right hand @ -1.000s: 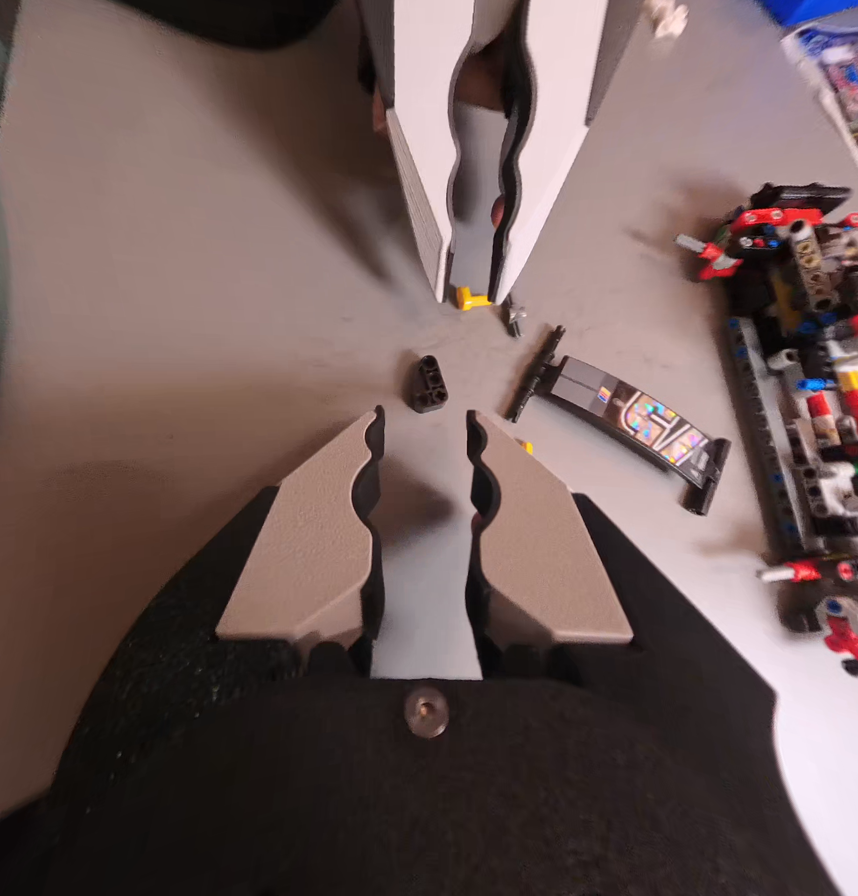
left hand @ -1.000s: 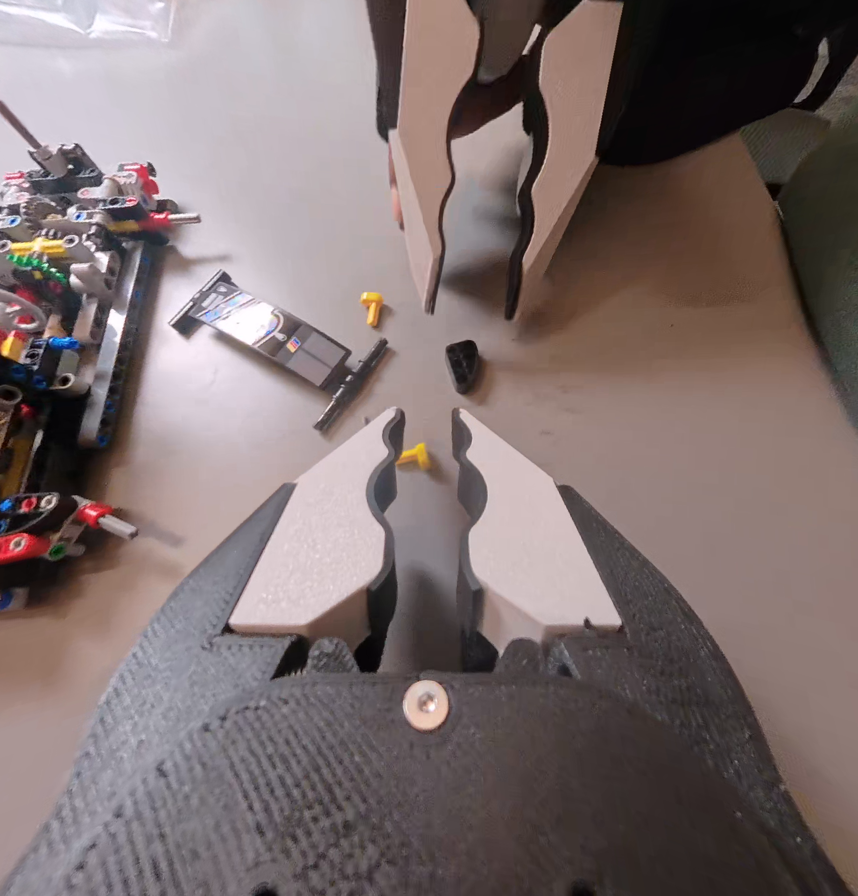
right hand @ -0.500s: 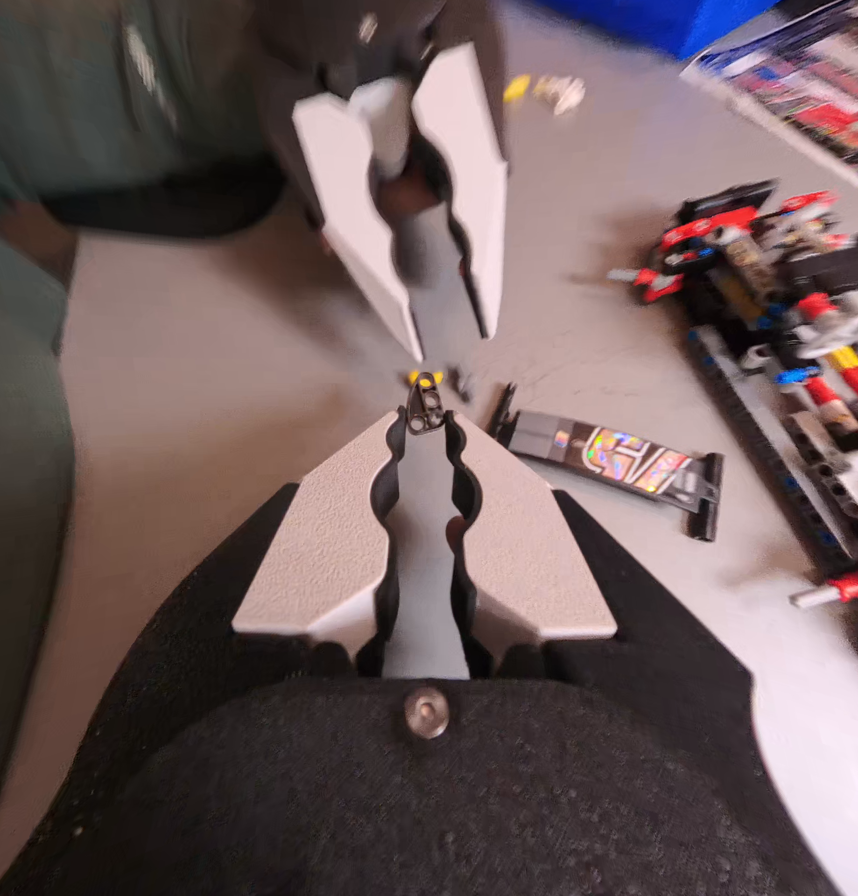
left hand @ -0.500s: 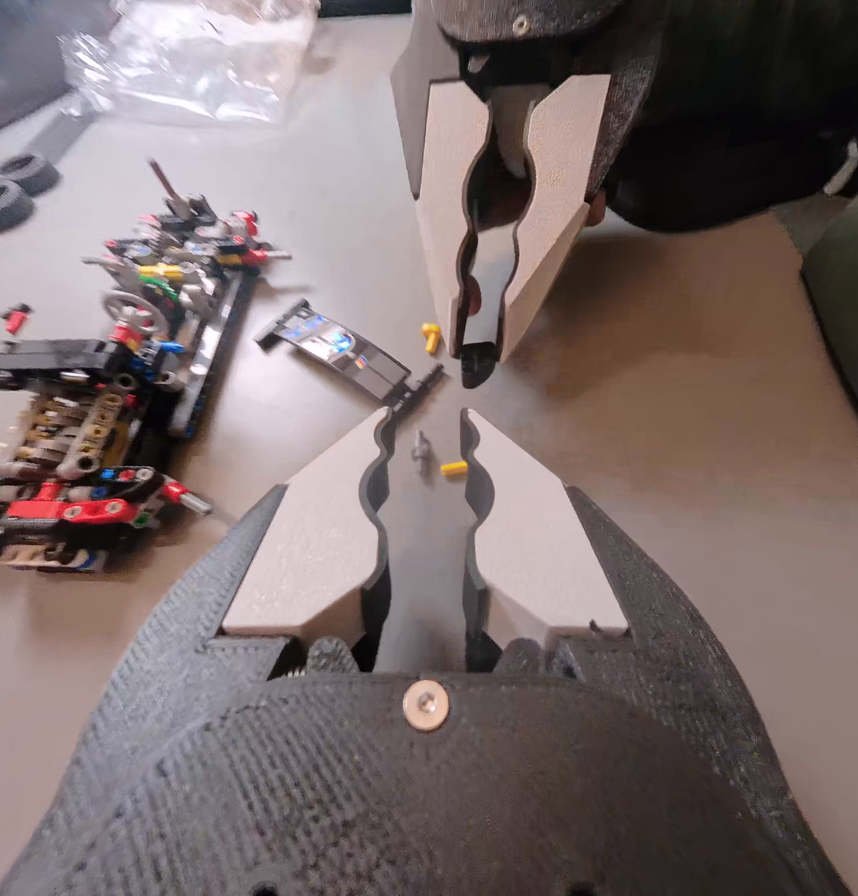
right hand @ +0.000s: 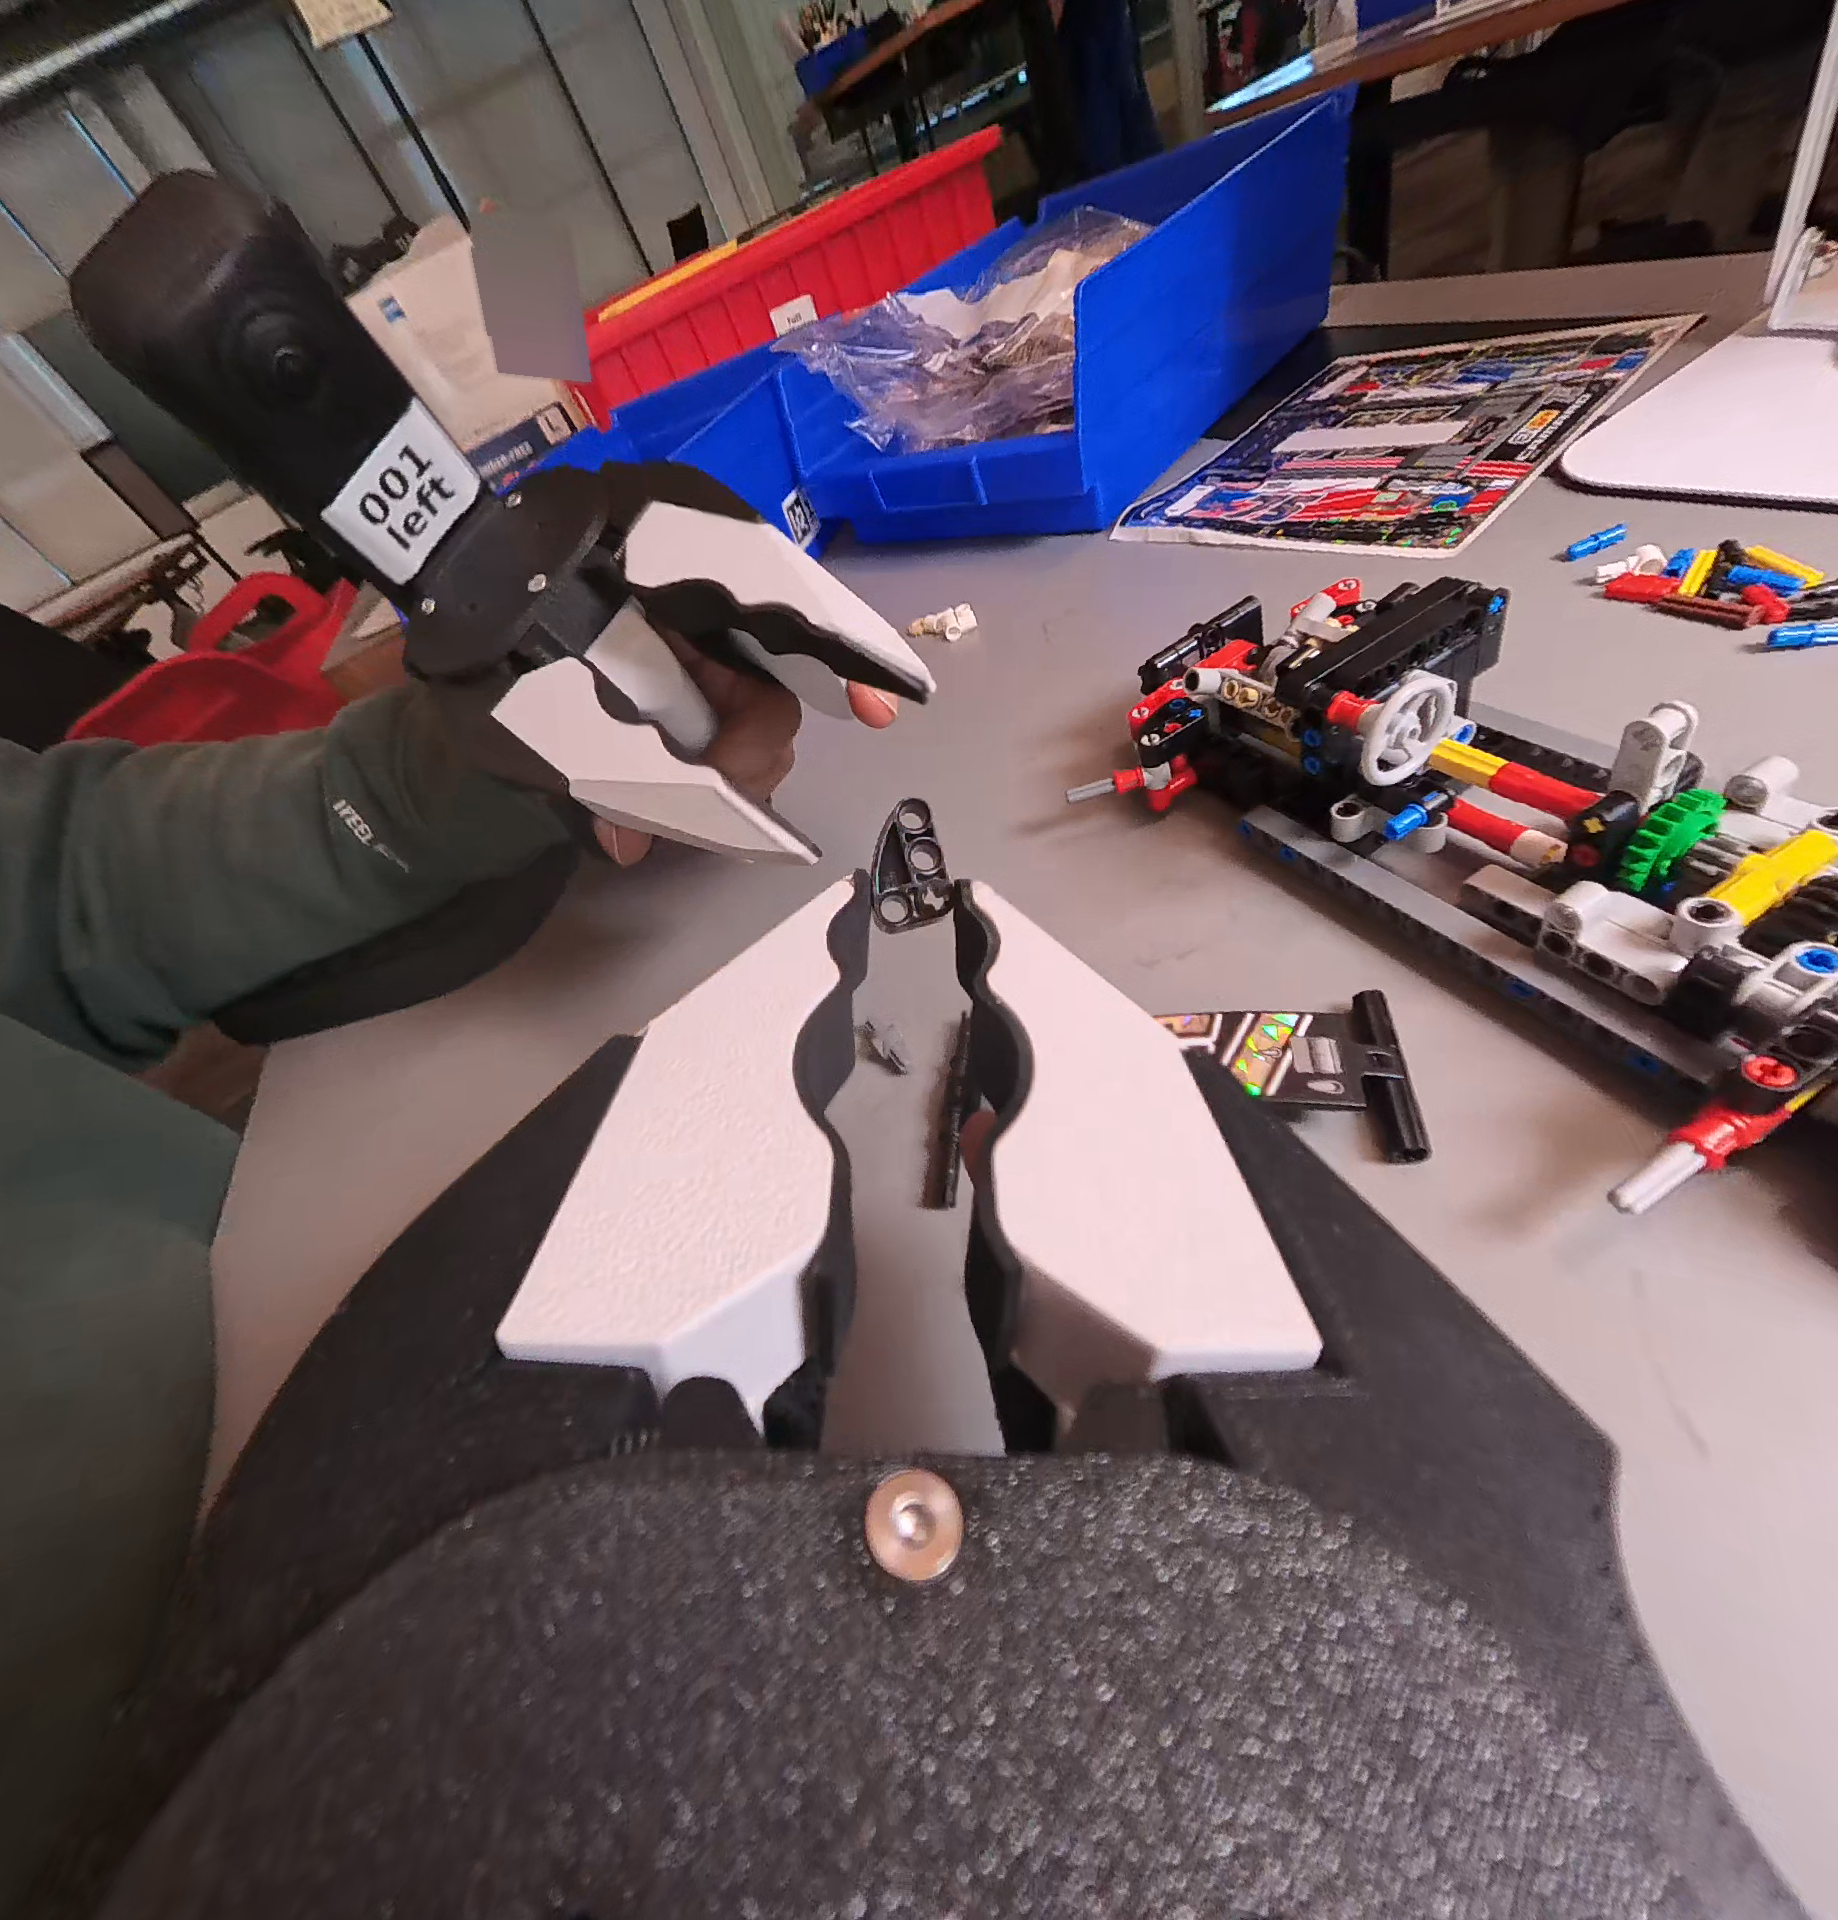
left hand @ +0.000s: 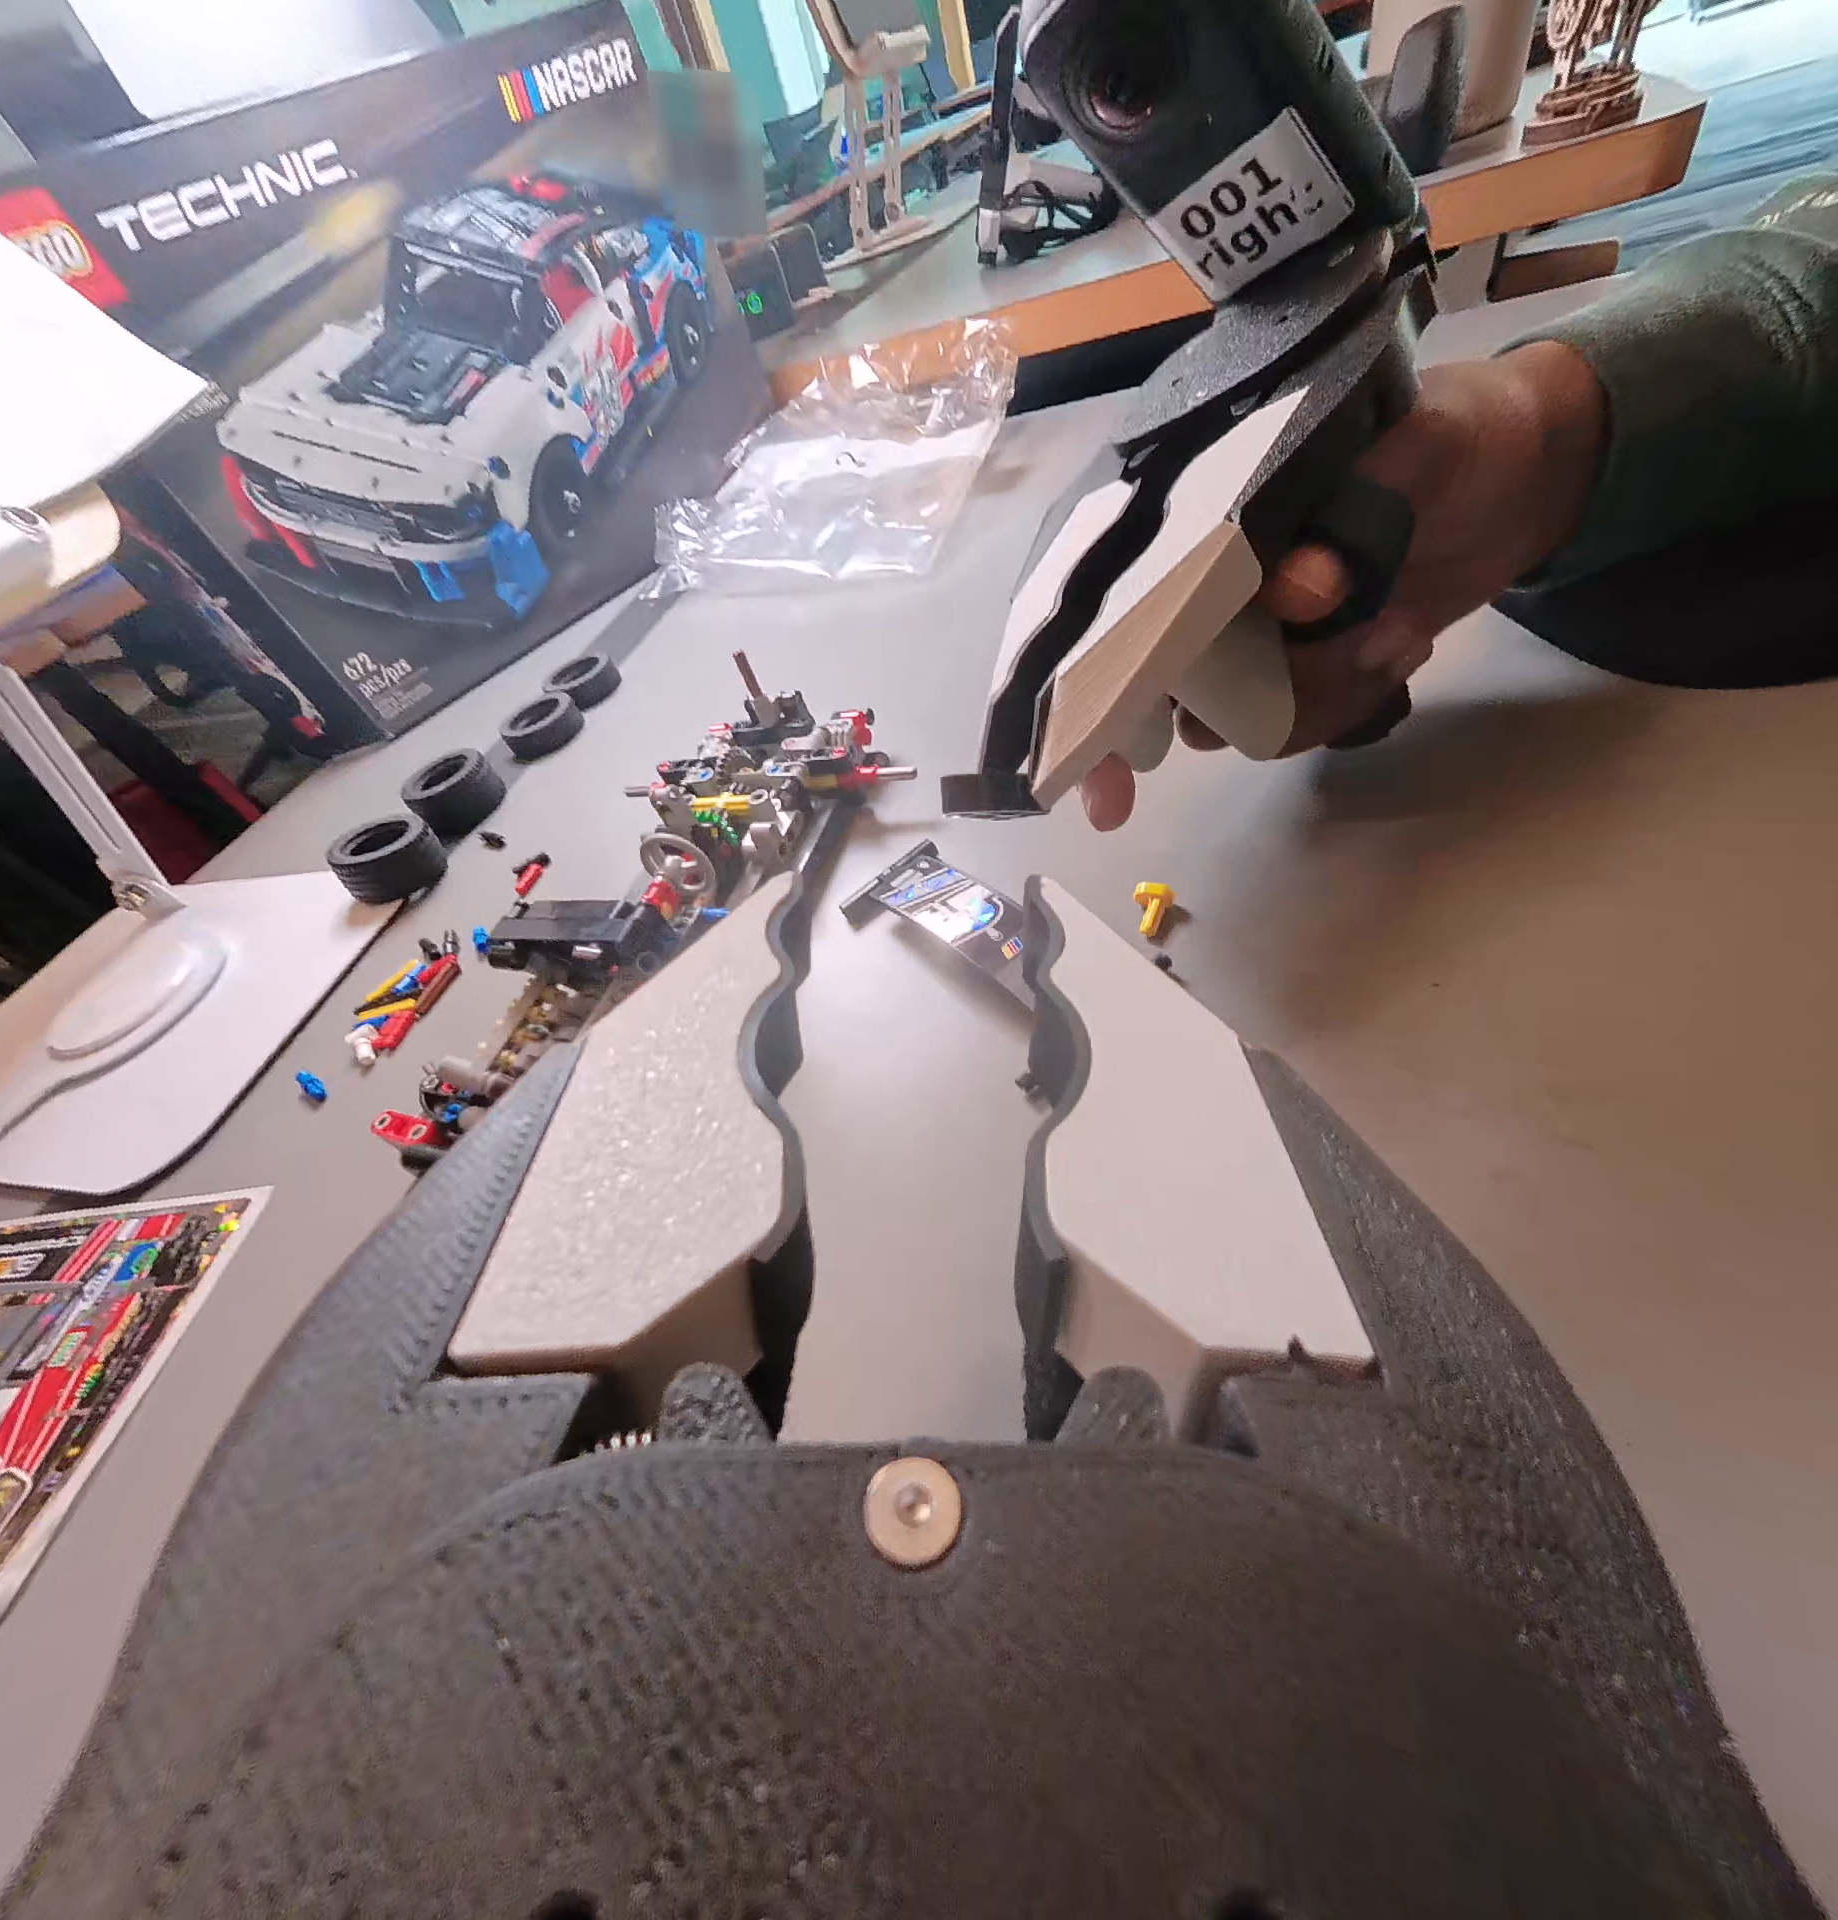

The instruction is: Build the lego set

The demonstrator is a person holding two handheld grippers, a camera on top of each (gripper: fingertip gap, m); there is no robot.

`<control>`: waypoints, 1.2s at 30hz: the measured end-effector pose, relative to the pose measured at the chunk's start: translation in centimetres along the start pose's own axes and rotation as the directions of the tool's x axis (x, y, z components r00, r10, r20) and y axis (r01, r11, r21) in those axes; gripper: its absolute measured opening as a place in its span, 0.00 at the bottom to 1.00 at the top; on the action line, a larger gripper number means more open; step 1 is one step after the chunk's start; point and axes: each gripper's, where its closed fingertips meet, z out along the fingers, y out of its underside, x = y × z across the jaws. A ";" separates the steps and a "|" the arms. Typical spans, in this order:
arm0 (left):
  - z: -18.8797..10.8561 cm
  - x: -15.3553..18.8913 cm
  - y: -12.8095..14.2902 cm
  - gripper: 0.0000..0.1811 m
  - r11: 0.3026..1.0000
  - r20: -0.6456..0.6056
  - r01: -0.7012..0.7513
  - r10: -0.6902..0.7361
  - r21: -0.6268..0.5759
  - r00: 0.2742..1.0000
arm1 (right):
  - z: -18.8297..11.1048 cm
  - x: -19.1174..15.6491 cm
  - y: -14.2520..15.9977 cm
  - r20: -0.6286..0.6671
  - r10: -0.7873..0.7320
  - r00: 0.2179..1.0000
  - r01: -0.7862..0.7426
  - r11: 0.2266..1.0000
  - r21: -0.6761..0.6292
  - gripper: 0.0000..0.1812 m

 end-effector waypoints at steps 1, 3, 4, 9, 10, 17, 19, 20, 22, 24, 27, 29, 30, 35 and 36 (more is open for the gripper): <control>0.0 -0.1 -0.2 0.21 1.000 0.012 -0.010 0.010 0.007 1.000 | 0.0 -0.1 -0.1 0.006 0.010 1.000 -0.010 1.000 0.013 0.07; 0.0 0.0 -0.4 0.18 1.000 0.022 -0.022 0.022 0.021 1.000 | 0.1 -0.4 -0.1 0.025 0.032 0.999 -0.032 0.999 0.024 0.07; -0.1 0.0 -0.6 0.17 0.999 0.024 -0.024 0.023 0.027 0.999 | 0.2 -0.6 -0.1 0.033 0.043 0.999 -0.044 0.999 0.030 0.07; -0.4 -0.2 -1.5 0.16 0.997 0.053 -0.040 0.037 0.066 0.998 | 0.4 -0.9 -0.8 0.063 0.118 0.991 -0.122 0.990 0.075 0.07; -0.5 -0.2 -1.8 0.17 0.996 0.059 -0.045 0.041 0.076 0.997 | 0.4 -1.1 -1.0 0.076 0.150 0.986 -0.157 0.984 0.085 0.07; -0.5 0.1 -2.6 0.19 0.991 0.086 -0.095 0.086 0.097 0.993 | 0.7 -2.7 -1.6 0.205 0.286 0.936 -0.313 0.942 0.118 0.07; -0.4 0.3 -2.6 0.19 0.991 0.079 -0.097 0.089 0.097 0.993 | 0.6 -2.6 -1.6 0.220 0.315 0.923 -0.345 0.932 0.113 0.07; -0.4 0.5 -2.6 0.20 0.990 0.066 -0.095 0.089 0.100 0.994 | 0.6 -2.5 -1.5 0.223 0.327 0.918 -0.358 0.927 0.112 0.07; -0.3 0.8 -2.6 0.20 0.990 0.053 -0.097 0.092 0.102 0.994 | 0.6 -2.4 -1.4 0.234 0.348 0.908 -0.380 0.919 0.105 0.07; -0.3 1.0 -2.6 0.20 0.989 0.047 -0.109 0.105 0.099 0.993 | 0.6 -2.5 -1.3 0.250 0.372 0.894 -0.404 0.910 0.091 0.07; -0.2 1.4 -2.4 0.16 0.984 0.043 -0.155 0.152 0.085 0.988 | 0.6 -2.5 -1.2 0.261 0.407 0.875 -0.440 0.895 0.080 0.07; 0.0 1.7 -1.9 0.16 0.980 0.035 -0.193 0.191 0.055 0.981 | 0.7 -2.6 -1.2 0.279 0.434 0.857 -0.468 0.881 0.068 0.07; 0.1 1.9 -1.8 0.16 0.979 0.029 -0.199 0.198 0.049 0.980 | 0.7 -2.7 -1.2 0.287 0.444 0.849 -0.480 0.875 0.066 0.07; 0.1 1.9 -1.8 0.16 0.977 0.029 -0.205 0.204 0.051 0.979 | 0.5 -2.9 -1.3 0.325 0.494 0.807 -0.536 0.842 0.051 0.07; 0.0 1.8 -1.9 0.16 0.974 0.041 -0.222 0.220 0.052 0.975 | 0.5 -3.0 -1.3 0.330 0.506 0.797 -0.548 0.835 0.044 0.07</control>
